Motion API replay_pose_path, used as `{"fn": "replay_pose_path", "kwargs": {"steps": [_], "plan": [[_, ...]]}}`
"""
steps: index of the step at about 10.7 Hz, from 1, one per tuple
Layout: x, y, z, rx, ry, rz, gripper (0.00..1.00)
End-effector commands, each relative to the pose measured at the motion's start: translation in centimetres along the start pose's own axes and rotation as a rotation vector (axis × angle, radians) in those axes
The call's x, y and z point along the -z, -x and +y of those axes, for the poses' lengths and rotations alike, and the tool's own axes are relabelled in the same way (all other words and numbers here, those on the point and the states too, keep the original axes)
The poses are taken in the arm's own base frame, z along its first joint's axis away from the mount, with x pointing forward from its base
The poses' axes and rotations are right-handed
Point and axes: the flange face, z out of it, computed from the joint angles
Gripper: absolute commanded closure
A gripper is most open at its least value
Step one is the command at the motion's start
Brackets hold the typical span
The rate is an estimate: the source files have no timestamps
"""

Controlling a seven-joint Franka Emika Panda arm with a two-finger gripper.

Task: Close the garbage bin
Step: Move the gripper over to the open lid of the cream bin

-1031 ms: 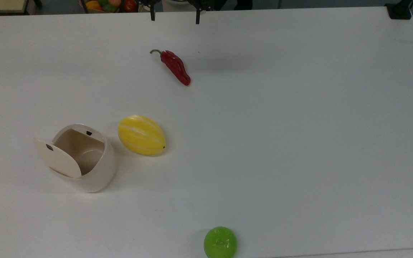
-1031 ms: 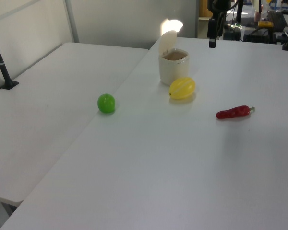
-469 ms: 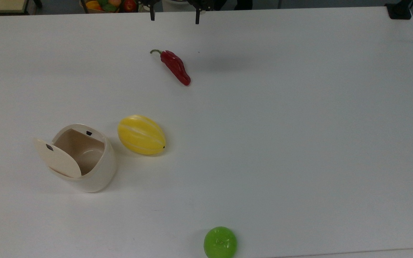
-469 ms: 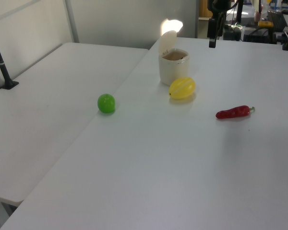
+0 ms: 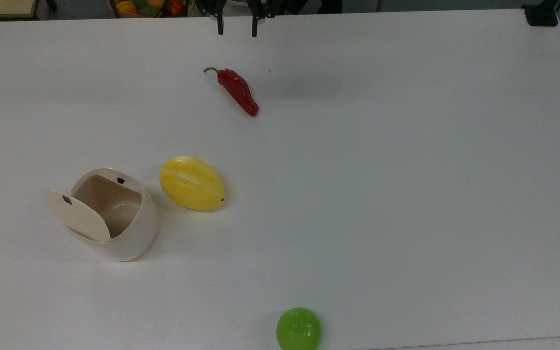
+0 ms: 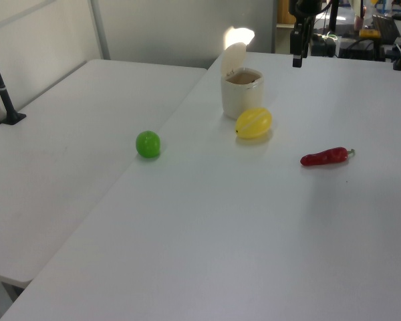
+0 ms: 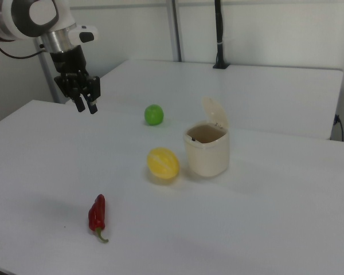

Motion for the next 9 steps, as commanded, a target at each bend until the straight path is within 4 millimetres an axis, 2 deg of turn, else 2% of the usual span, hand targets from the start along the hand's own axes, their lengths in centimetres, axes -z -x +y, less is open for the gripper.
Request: {"fn": "replay_pose_path", "kwargs": {"steps": [1, 5, 7, 9], "plan": [[0.1, 0.9, -0.1, 0.016, -0.018, -0.019, 1.0], [-0.2, 0.5, 0.2, 0.008, -0.016, -0.015, 1.0], [-0.9, -0.9, 1.6, -0.019, -0.003, -0.005, 1.0], [-1.4, -3.3, 5.0, -0.09, -0.004, 0.099, 1.0]]}}
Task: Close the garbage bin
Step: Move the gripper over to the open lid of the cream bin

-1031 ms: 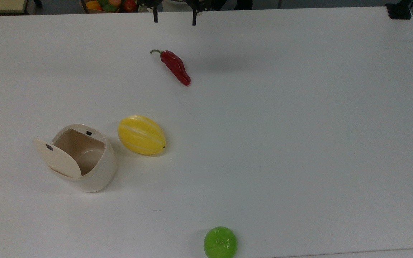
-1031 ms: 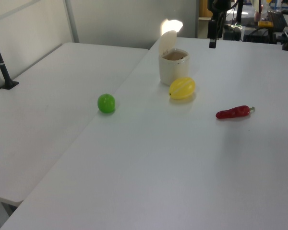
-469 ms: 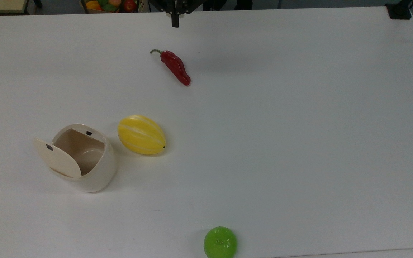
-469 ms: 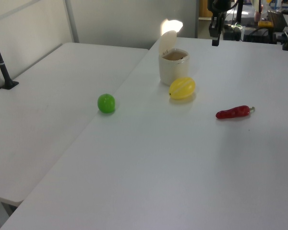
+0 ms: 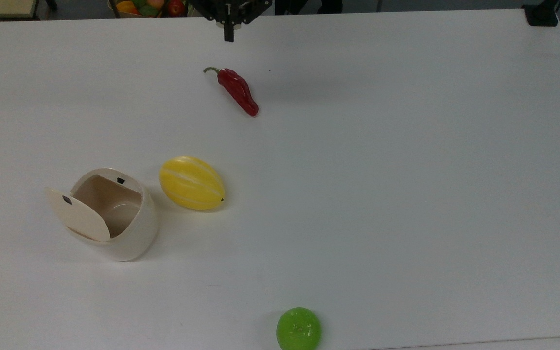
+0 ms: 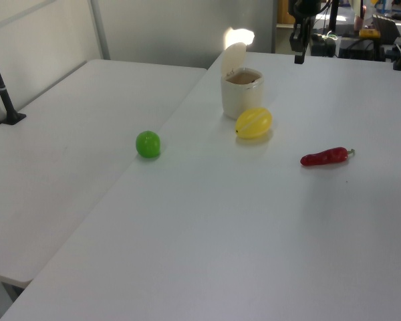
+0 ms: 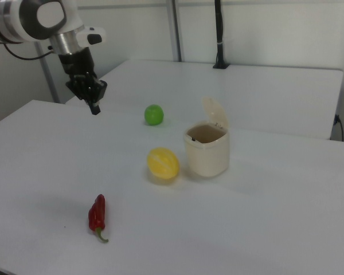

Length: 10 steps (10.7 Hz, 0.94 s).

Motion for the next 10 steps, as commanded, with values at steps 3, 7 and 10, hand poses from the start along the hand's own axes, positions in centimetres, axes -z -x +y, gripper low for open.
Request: {"fn": "replay_pose_path", "kwargs": {"steps": [3, 7, 10], "plan": [[-2.3, -5.1, 7.8, -0.134, -0.004, 0.203, 1.0], [-4.2, -7.9, 13.9, -0.221, 0.012, 0.384, 1.0], [-4.8, -9.3, 16.7, -0.301, 0.005, 0.515, 1.0]]}}
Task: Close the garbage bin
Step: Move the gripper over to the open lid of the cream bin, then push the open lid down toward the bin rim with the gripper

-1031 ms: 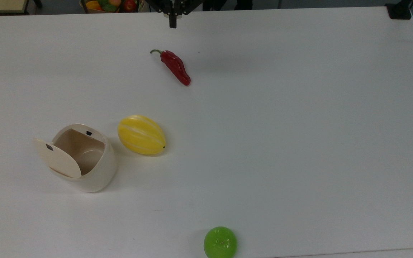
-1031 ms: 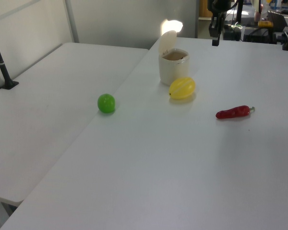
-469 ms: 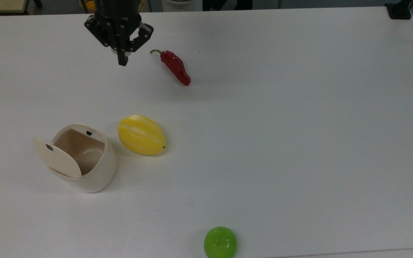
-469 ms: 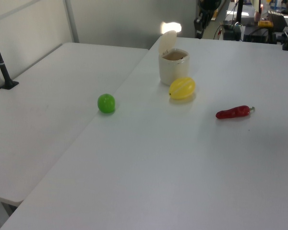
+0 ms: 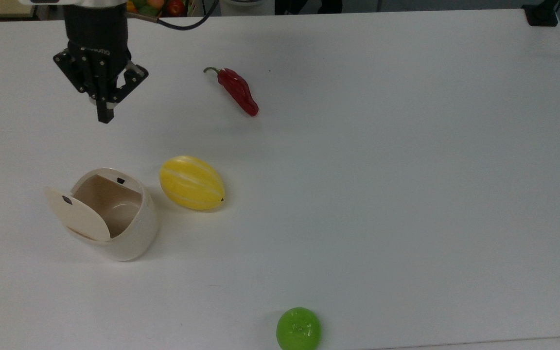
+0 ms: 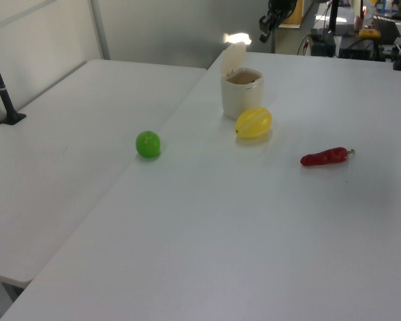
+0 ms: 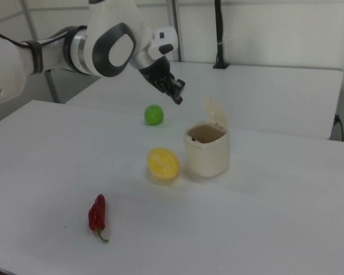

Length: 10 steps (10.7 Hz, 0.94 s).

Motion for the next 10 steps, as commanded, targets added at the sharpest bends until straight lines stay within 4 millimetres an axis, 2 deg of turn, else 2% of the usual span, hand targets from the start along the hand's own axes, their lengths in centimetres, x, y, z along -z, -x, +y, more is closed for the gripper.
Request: {"fn": "replay_pose_path", "kwargs": {"steps": [1, 5, 7, 10], "plan": [[-0.7, -2.0, 1.5, -0.083, -0.013, 0.128, 1.0], [-4.6, -4.3, 4.6, -0.138, -0.011, 0.332, 1.0], [-6.6, -4.3, 4.5, -0.134, -0.02, 0.405, 1.0], [-9.0, -3.9, 4.2, -0.13, -0.022, 0.406, 1.0]]}}
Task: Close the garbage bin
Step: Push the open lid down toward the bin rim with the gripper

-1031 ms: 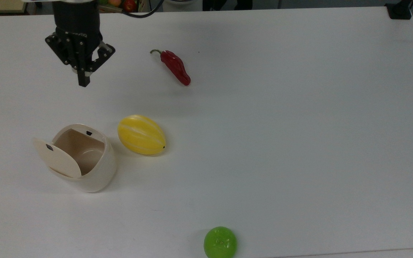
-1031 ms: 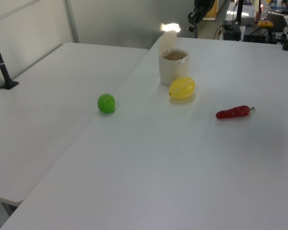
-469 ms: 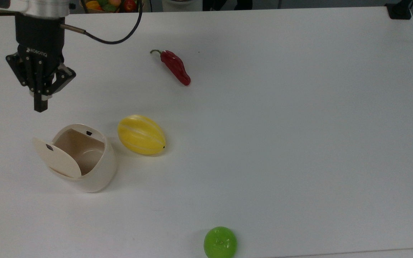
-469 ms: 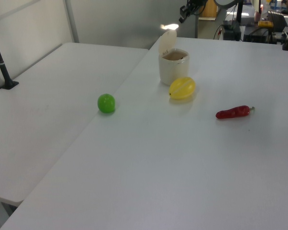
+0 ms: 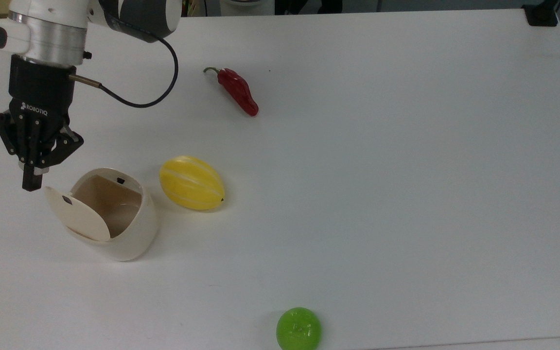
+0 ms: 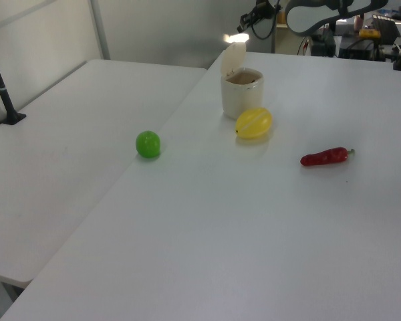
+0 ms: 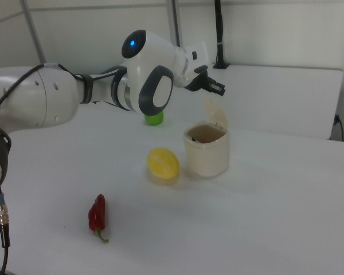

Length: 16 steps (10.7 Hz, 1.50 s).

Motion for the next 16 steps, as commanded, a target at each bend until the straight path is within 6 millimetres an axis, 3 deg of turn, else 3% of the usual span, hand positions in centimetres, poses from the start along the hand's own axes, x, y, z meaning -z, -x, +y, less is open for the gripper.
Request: {"fn": "replay_pose_path", "kwargs": {"steps": [1, 5, 12, 16], "plan": [[-1.1, 0.2, -0.5, -0.023, -0.013, 0.012, 1.0], [-1.1, 0.7, -1.6, -0.018, -0.027, -0.018, 1.0], [-0.5, 2.2, -1.8, 0.013, 0.019, -0.282, 1.0], [-0.9, 4.4, -4.8, 0.055, 0.016, -0.41, 1.0]]}}
